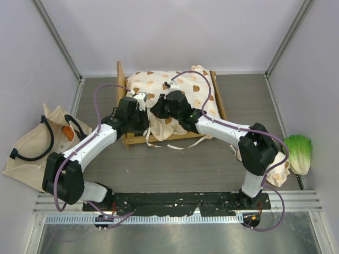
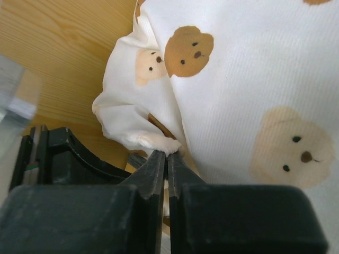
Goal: Set up the pet bed
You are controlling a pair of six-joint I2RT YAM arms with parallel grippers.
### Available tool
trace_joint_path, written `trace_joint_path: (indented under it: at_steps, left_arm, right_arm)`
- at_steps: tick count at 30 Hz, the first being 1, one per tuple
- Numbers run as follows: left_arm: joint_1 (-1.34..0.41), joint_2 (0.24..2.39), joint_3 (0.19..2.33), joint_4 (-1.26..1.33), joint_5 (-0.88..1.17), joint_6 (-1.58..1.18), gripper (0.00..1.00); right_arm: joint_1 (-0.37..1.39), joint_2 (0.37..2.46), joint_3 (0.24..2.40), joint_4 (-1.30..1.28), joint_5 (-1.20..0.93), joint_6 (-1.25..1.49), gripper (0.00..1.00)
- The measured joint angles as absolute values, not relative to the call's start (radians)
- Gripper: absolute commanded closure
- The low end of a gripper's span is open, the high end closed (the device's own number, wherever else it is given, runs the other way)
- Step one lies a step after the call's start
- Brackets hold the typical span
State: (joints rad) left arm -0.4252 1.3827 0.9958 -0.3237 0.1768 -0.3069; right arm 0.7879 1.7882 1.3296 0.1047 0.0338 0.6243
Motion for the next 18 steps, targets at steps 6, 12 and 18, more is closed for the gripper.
trace_joint_path:
  at_steps: [6,12,18]
  left_arm:
    - [-0.425,1.365,0.908,-0.318,0.097,-0.305,0.94]
    - [-0.424,1.369,0.898,-0.337,0.018,-0.337,0.81]
    - [-0.424,1.369,0.899,-0.386,-0.019,-0.384,0.47]
  right_arm:
    - [0.791,1.788,1.325,0.105,0.028,0.626,0.92]
    - [0.813,1.788,1.324,0.109,0.027,0.628,0.92]
    - [0.847,1.788,1.309,0.120,0.037,0.628,0.92]
